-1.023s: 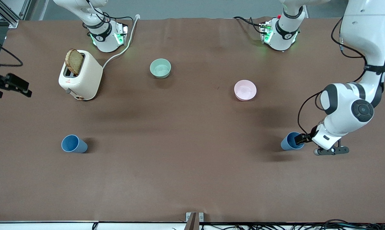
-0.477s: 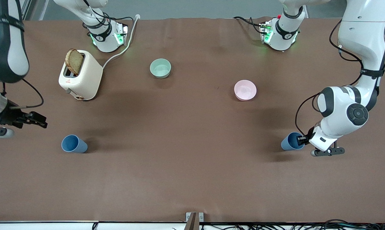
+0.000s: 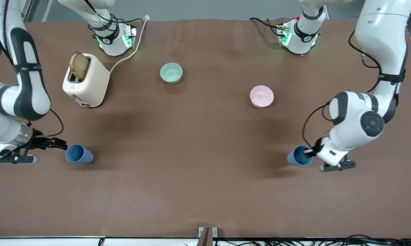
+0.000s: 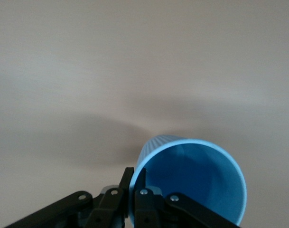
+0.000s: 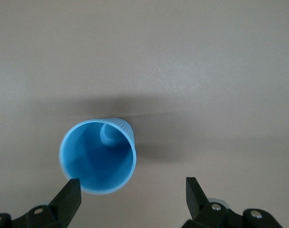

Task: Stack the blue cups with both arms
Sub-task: 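Carry the cup with the left gripper to the table middle while the right gripper grasps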

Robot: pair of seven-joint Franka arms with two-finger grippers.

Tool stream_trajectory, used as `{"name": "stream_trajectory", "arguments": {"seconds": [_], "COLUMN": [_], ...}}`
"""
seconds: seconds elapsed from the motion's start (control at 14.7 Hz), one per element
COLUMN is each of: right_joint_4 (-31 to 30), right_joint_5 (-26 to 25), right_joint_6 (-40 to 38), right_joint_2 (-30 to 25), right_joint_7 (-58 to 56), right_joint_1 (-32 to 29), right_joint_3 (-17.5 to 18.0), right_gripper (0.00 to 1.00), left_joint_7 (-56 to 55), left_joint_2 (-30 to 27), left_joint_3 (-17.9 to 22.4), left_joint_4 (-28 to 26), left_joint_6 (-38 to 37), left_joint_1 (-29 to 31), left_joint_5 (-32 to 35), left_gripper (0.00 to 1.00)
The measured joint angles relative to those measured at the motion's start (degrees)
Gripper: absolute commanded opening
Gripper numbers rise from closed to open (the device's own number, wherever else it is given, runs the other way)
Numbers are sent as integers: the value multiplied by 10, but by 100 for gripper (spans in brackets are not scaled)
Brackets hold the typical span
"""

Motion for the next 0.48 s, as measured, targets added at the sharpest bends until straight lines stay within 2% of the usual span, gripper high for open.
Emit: {"name": "stream_trajectory", "arguments": {"seconds": [0.07,0.2,0.27,0.34,0.41,0.48], "right_joint_4": [0,1,1,1,1,1], "right_joint_5": [9,29,36,38,39,40], "right_joint_6": [8,12,16,24,32,36], "right_joint_2": [13,28,33,39,44,49], "right_joint_7": [-1,-4,-8,-13,-17,-20], "right_joint_1": [0,0,0,0,0,0], "right_joint_3": [0,0,0,0,0,0], "right_gripper": [93,82,68,37,23,14], "left_joint_7": [-54,-177,-234,-282,-322,-354], "left_joint_2": [-1,1,4,9,17,26], "left_joint_3": [-9,-12,-12,-12,-11,-11], "left_joint_4": [10,17,16,16,15,13], "left_joint_6": [-4,-4,3,13,21,24], "left_joint_1": [-33,-121,-162,-199,-232,-259], "left_joint_5": [12,36,43,48,51,52], "left_gripper": [0,0,0,0,0,0]}}
